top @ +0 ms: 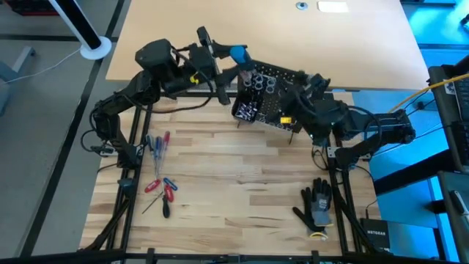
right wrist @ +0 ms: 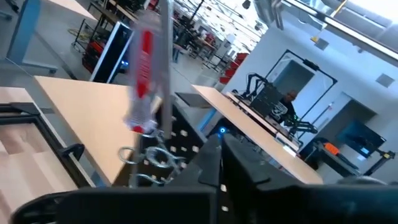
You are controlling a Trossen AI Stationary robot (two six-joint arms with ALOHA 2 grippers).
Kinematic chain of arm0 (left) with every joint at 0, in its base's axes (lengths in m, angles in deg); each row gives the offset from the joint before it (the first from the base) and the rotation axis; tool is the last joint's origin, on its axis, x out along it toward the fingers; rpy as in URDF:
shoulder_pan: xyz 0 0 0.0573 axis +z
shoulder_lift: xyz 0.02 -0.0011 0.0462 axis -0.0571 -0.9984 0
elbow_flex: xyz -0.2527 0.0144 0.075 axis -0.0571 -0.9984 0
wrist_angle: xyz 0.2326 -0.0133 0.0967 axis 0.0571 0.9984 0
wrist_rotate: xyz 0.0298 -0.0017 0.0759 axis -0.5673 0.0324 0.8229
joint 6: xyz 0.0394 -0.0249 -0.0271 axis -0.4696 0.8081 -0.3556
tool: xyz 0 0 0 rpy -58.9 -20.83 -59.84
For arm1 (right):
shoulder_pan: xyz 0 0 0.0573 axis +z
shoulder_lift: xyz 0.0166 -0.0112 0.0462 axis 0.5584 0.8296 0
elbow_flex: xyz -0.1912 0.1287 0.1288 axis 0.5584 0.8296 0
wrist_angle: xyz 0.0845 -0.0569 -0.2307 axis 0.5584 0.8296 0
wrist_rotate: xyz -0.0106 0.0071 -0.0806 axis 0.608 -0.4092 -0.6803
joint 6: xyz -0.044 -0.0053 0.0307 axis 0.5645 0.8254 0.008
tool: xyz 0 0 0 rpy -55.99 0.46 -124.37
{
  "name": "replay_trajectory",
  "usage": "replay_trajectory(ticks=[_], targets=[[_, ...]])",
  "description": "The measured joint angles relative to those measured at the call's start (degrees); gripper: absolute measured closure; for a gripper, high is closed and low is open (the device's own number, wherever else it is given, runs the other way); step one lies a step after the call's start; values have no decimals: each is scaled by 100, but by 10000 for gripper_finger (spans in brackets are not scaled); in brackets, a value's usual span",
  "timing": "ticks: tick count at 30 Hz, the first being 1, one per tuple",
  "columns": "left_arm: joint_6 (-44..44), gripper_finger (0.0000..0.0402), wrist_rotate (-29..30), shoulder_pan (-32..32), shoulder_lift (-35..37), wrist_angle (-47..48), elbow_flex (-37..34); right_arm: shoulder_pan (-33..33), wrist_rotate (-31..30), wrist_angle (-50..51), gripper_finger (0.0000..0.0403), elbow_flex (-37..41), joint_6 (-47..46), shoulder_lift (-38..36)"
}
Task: Hang tools onto peg board
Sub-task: Hang the bottom blue screwdriver on the black pegboard
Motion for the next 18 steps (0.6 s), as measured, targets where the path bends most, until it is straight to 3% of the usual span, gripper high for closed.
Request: replay_trajectory(ticks=[5, 14, 18], targets=[[29, 249, 20, 99, 13, 56, 0, -86, 185, 27, 399, 2, -1, 0], [83, 249, -6, 97, 13, 92, 0, -73, 183, 107, 389, 4, 19, 0], [434, 249, -477, 99, 15, 94, 0, -75, 201, 121, 398, 6, 21, 0]])
